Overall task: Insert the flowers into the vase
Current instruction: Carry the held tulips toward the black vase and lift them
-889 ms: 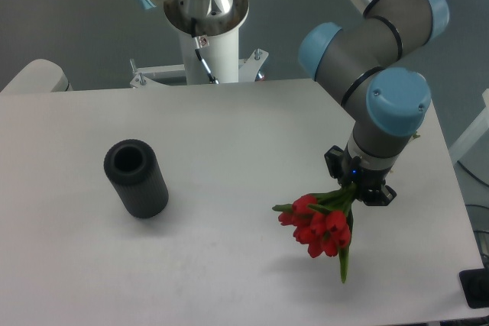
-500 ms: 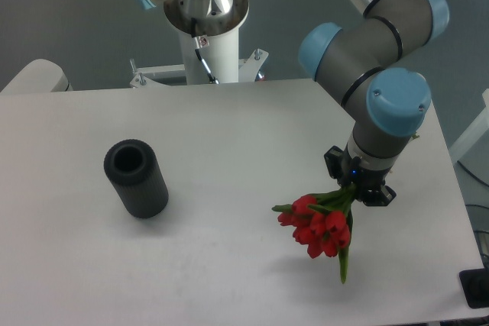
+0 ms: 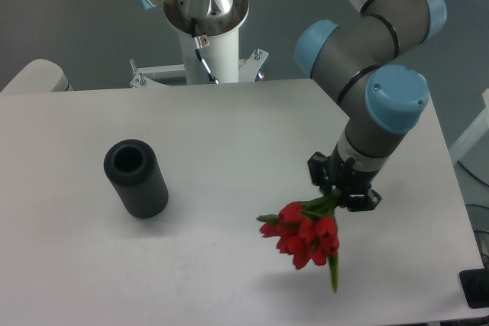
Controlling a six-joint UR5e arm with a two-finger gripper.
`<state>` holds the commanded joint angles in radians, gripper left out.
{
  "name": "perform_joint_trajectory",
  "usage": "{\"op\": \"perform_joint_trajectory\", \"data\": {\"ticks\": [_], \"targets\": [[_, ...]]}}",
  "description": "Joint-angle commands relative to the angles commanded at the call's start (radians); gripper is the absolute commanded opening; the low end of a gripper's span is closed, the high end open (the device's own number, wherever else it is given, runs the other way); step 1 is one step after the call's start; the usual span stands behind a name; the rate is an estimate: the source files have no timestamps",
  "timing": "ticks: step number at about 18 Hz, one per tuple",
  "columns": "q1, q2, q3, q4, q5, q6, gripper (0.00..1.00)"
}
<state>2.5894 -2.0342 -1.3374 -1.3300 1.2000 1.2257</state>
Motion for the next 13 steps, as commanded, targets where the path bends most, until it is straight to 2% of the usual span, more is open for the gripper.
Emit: {"op": "perform_joint_trajectory", "data": {"ticks": [4, 7, 13], "targets": [[-0.026, 0.051, -0.065, 0.017, -0.115, -0.002, 0.00], [-0.038, 0.081, -0.100, 0.018, -0.256, -0.024, 0.00], [-0.081, 0.111, -0.112, 0.018, -0.561, -0.121, 0.00]]}}
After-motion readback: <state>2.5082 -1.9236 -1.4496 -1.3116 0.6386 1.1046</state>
